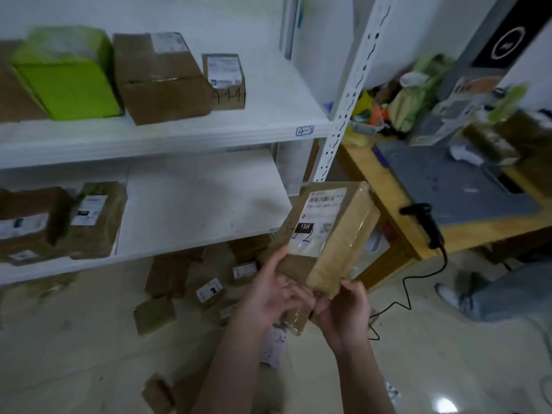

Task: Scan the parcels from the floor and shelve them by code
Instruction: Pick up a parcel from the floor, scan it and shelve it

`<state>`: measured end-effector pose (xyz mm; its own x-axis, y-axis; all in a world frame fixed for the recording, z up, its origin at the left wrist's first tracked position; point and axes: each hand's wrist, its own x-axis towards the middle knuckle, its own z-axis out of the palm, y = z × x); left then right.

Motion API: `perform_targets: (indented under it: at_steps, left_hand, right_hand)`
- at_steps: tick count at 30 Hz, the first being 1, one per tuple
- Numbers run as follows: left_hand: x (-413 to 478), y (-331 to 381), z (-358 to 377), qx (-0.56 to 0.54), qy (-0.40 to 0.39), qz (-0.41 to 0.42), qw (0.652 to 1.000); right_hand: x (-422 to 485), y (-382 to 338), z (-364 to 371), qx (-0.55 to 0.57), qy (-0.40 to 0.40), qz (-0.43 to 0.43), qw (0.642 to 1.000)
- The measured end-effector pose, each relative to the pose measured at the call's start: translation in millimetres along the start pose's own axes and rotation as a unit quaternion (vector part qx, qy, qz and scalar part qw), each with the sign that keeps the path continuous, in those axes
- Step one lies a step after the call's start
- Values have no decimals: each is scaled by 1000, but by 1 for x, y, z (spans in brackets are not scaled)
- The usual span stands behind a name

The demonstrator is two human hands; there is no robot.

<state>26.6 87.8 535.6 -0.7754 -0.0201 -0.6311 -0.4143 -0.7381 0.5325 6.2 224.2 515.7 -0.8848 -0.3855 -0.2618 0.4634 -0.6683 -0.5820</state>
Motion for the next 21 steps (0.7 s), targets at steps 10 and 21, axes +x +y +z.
perform_targets:
  at_steps: [10,21]
  left_hand:
    - [-57,86,-13,0,33,166,986]
    - [-87,128,-30,214,-18,240,947]
  right_hand:
    - [1,-17,89,-145,99,-41,984]
    - [-1,-19,135,-260,43,-115,958]
